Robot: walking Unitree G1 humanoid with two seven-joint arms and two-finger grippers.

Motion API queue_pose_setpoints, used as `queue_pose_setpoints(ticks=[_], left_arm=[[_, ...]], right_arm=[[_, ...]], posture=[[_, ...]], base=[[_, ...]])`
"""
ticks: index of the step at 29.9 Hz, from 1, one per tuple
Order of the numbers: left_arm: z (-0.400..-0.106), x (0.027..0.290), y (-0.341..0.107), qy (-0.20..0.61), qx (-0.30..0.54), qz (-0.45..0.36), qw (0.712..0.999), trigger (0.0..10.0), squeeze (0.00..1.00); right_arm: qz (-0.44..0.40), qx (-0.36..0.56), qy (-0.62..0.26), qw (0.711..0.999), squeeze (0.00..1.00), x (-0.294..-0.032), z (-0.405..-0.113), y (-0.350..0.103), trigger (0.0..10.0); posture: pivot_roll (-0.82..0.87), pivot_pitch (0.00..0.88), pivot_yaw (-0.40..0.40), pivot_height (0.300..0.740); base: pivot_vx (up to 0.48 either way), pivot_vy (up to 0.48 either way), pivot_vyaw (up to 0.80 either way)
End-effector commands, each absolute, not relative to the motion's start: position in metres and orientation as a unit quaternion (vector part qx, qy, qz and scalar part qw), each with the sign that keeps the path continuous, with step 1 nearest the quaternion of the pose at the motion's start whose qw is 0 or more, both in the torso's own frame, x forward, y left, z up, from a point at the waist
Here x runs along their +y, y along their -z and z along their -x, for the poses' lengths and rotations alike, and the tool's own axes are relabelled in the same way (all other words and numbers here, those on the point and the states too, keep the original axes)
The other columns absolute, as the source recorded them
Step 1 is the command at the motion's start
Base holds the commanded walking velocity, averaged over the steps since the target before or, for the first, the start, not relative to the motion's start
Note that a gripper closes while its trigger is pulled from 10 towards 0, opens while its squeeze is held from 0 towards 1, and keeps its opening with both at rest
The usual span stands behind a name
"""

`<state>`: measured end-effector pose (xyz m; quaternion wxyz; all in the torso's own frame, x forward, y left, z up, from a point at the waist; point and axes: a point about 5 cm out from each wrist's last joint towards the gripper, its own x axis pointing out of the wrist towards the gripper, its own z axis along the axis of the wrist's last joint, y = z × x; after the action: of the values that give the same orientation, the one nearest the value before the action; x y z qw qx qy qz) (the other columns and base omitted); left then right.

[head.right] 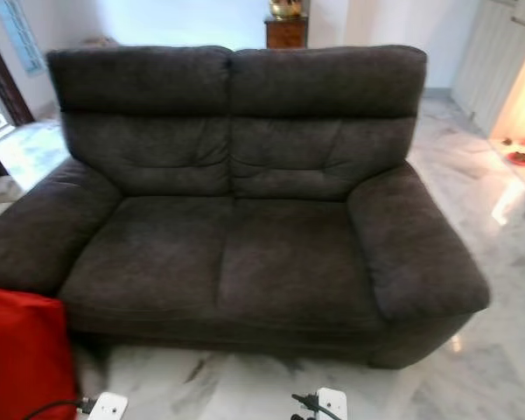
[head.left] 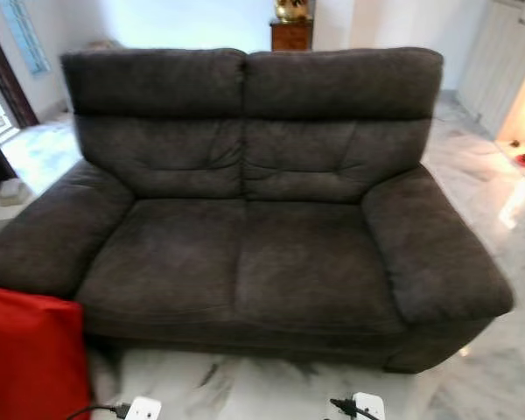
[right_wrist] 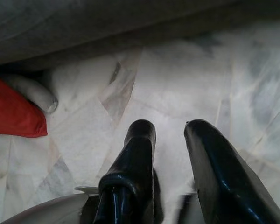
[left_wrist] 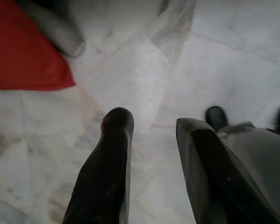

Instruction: Move the pillow to the sofa from floor

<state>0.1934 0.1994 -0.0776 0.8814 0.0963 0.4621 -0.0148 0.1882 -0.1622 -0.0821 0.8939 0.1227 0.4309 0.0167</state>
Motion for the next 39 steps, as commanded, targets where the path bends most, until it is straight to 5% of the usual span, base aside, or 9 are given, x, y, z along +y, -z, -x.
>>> queue_pose_setpoints(ticks=[1, 25, 39], left_arm=[[-0.19, 0.197, 0.08, 0.017, 0.47, -0.094, 0.878, 10.0, 0.0], [-0.19, 0.198, 0.08, 0.021, 0.469, -0.096, 0.878, 10.0, 0.0], [-0.192, 0.199, 0.079, 0.022, 0.467, -0.098, 0.878, 10.0, 0.0]], right_arm=[[-0.128, 0.435, -0.006, 0.891, 0.0, -0.165, -0.184, 0.084, 10.0], [-0.118, 0.44, 0.003, 0.89, 0.0, -0.186, -0.18, 0.084, 10.0], [-0.121, 0.443, -0.002, 0.888, 0.0, -0.173, -0.185, 0.083, 10.0]], posture=[[-0.06, 0.006, 0.077, 0.74], [-0.05, 0.0, 0.09, 0.74], [-0.05, 0.002, 0.093, 0.74]], base=[[0.0, 0.48, 0.0], [0.0, 0.48, 0.0], [0.0, 0.48, 0.0]])
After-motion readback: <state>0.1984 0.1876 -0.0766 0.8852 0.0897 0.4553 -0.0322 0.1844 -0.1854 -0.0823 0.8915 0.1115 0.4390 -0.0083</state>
